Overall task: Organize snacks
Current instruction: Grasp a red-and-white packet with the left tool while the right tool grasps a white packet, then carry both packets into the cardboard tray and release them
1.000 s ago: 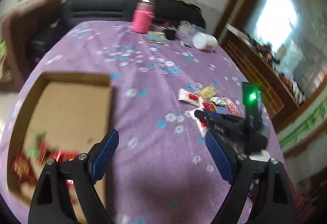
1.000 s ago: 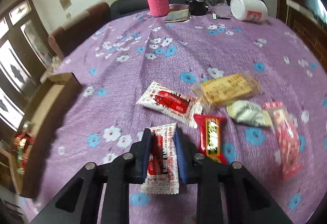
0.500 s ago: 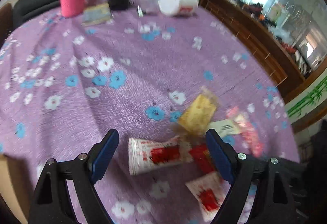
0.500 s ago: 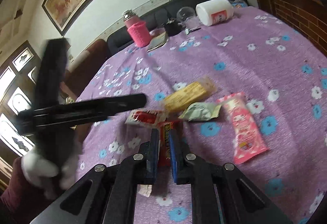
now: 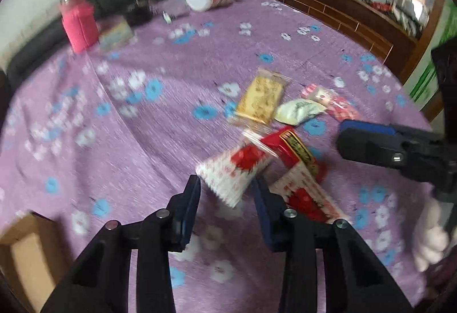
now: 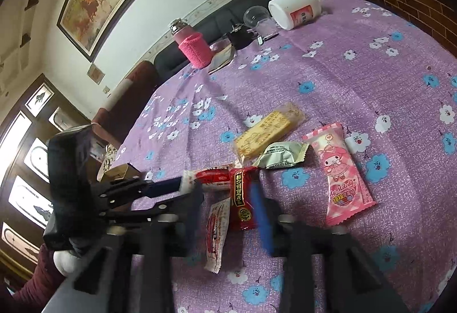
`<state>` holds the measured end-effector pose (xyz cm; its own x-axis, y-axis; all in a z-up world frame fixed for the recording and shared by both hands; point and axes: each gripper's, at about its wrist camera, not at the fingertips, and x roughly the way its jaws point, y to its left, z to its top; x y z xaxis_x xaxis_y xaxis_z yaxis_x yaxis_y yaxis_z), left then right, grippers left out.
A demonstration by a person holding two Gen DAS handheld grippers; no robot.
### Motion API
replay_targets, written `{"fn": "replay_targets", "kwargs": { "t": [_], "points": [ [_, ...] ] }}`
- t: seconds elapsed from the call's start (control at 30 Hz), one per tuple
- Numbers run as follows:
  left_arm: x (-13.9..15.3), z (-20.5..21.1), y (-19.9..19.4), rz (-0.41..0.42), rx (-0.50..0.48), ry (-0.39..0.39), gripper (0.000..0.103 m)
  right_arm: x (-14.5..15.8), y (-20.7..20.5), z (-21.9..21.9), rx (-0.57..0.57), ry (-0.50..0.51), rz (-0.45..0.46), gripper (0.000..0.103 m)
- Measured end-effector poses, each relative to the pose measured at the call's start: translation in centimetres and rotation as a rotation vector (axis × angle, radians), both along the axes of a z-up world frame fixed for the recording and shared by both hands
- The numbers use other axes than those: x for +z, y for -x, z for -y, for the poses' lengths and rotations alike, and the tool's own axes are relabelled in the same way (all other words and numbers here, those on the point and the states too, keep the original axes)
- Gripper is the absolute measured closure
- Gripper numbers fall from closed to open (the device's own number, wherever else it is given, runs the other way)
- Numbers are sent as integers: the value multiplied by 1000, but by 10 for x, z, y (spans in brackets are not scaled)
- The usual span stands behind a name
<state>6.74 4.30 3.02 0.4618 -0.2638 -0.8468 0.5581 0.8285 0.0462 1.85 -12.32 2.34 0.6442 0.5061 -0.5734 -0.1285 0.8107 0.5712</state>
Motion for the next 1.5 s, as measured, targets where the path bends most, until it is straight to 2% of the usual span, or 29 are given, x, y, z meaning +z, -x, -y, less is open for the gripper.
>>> {"fn": "replay_targets", "kwargs": {
  "t": [0.07, 0.17, 0.37, 0.43, 0.47, 0.5, 0.6, 0.7, 0.8, 0.93, 1.0, 1.13, 1.2, 1.27, 1.3, 1.33, 1.37, 1.4, 1.5],
  "points": [
    [1, 6, 1, 46, -16, -47, 54, -2, -1, 3, -12, -9, -7, 46],
    [-3, 12, -1, 114, -58, -117, 52, -6, -4, 8, -23, -31, -33, 46],
    [-19, 37, -11, 115, -138, -152, 52, -9, -4, 14, -40, -50, -45, 46],
    [-19, 38, -15, 83, -122, -113, 55, -9, -4, 17, -52, -52, -42, 46],
    [-18, 34, -18, 35, -109, -65, 70, -9, -4, 17, -54, -52, -43, 46],
    [-18, 33, -19, 19, -103, -46, 80, -9, -4, 17, -52, -50, -45, 46],
    [-18, 29, -14, 20, -65, -44, 82, -10, -5, 11, -30, -33, -52, 46],
    [-14, 13, -5, 3, -9, -2, 84, -10, -5, 3, 1, -11, -52, 46],
    [-5, -12, 10, -9, 61, 62, 84, -10, -4, -6, 23, 34, -56, 46],
    [17, -53, 42, 17, 158, 154, 84, -9, 3, -19, 39, 75, -44, 46],
    [27, -72, 58, 34, 203, 195, 83, -9, 9, -28, 35, 129, -36, 46],
    [44, -117, 92, 48, 318, 307, 83, -19, 13, -46, 45, 191, -87, 46],
    [49, -135, 103, 59, 367, 333, 83, -22, 14, -55, 29, 246, -95, 46],
    [51, -151, 116, 67, 411, 335, 83, -22, 12, -65, 16, 305, -92, 56],
    [51, -158, 122, 70, 428, 335, 83, -22, 11, -69, 22, 313, -94, 78],
    [52, -166, 129, 72, 449, 339, 83, -22, 11, -71, 29, 304, -90, 83],
    [54, -174, 135, 79, 466, 343, 83, -20, 13, -74, 32, 306, -87, 85],
    [55, -182, 139, 84, 477, 348, 83, -18, 15, -78, 42, 310, -83, 91],
    [60, -210, 159, 111, 526, 375, 83, -7, 31, -89, 67, 306, -57, 91]
  ]
}}
